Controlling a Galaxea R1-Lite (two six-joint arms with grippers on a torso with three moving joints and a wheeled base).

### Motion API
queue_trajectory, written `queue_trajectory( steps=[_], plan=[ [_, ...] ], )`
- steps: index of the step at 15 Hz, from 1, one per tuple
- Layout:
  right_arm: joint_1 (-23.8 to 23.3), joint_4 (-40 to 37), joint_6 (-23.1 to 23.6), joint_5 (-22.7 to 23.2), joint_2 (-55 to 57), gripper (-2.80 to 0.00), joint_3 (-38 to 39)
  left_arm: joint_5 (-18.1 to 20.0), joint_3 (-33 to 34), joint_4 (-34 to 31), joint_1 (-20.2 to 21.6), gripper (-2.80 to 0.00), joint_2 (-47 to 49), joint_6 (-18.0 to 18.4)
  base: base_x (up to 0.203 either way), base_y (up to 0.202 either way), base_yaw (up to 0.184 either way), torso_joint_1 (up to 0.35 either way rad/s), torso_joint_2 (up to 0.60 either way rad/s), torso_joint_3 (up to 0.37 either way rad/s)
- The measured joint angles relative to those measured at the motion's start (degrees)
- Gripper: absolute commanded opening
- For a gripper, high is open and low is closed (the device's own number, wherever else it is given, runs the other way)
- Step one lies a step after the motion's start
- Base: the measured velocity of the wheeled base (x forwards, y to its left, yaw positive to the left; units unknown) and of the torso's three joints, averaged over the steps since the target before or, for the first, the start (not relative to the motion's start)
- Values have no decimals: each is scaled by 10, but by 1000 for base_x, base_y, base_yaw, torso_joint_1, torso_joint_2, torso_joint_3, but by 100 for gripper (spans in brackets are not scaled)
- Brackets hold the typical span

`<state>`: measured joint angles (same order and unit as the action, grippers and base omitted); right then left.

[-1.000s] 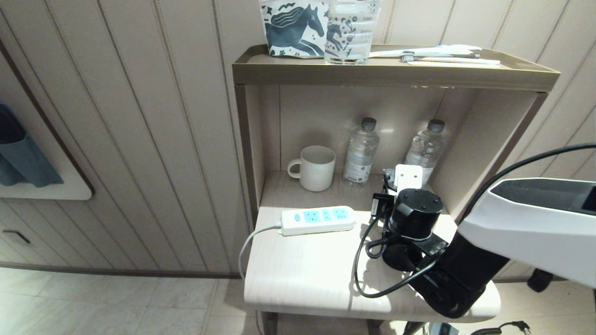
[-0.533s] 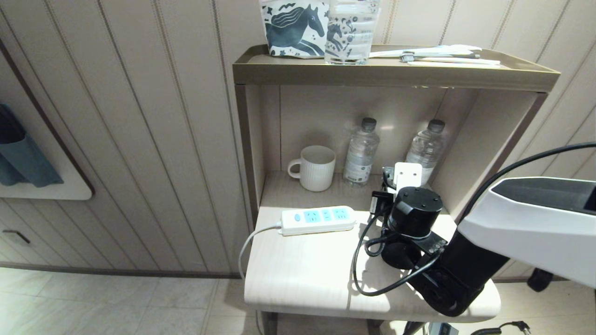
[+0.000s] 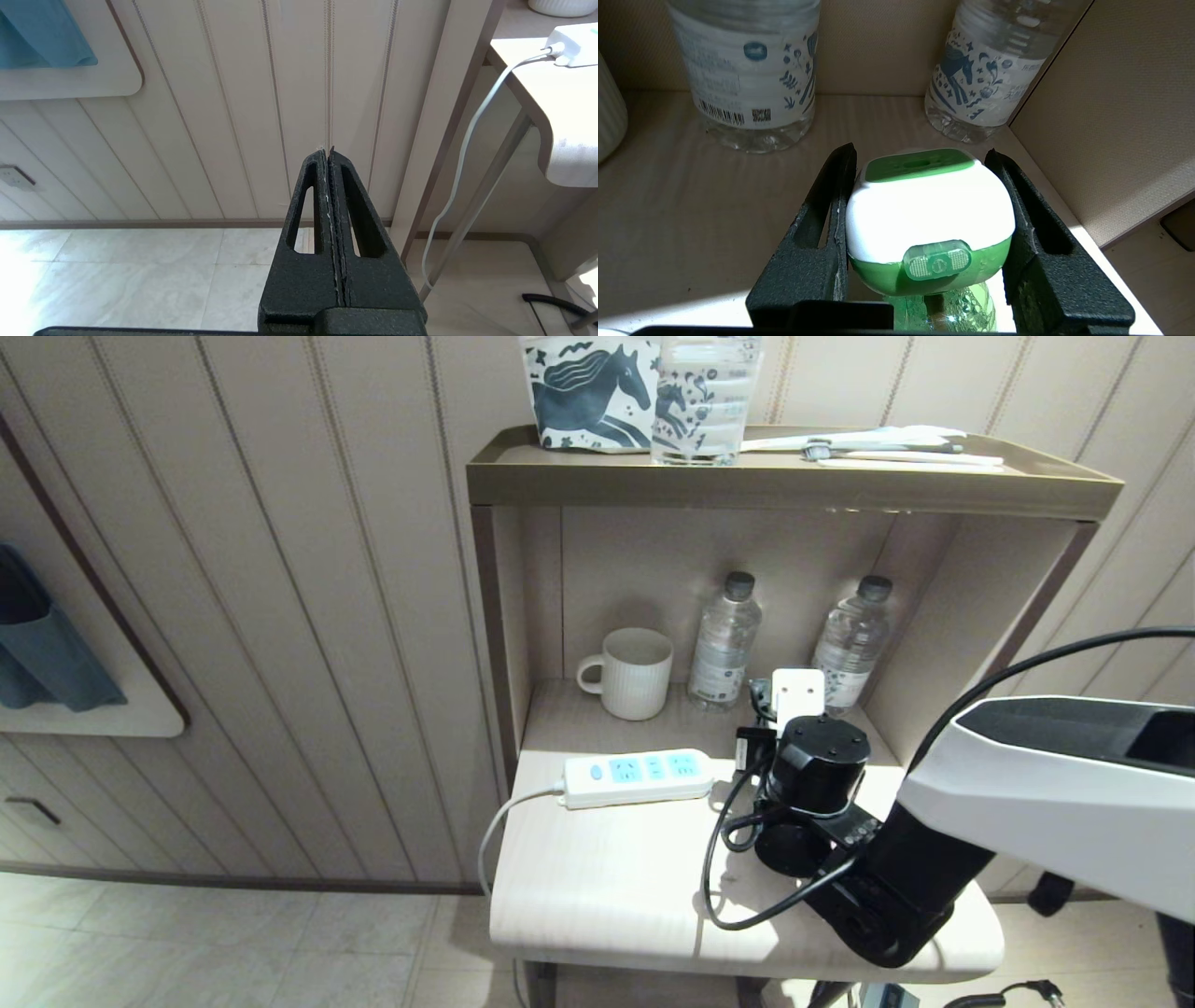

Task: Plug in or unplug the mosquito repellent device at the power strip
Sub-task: Place the mosquito repellent liquid on the table

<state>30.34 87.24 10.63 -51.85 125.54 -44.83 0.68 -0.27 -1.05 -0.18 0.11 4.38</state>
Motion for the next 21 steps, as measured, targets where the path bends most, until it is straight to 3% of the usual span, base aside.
queue_trajectory(
  steps=[1,2,3,15,21],
  plan=[
    [0,0,0,0,6,-280,-2,0,0,0,0,-280,0,0,0,0,0,0,0,0],
    [0,1,1,0,10,-126,-2,0,0,0,0,-280,0,0,0,0,0,0,0,0],
    [0,1,1,-1,12,0,-3,0,0,0,0,-280,0,0,0,0,0,0,0,0],
    [-5,0,26,-1,-62,0,30,0,0,0,0,-280,0,0,0,0,0,0,0,0],
    [10,0,47,0,-166,0,116,0,0,0,0,-280,0,0,0,0,0,0,0,0]
  ],
)
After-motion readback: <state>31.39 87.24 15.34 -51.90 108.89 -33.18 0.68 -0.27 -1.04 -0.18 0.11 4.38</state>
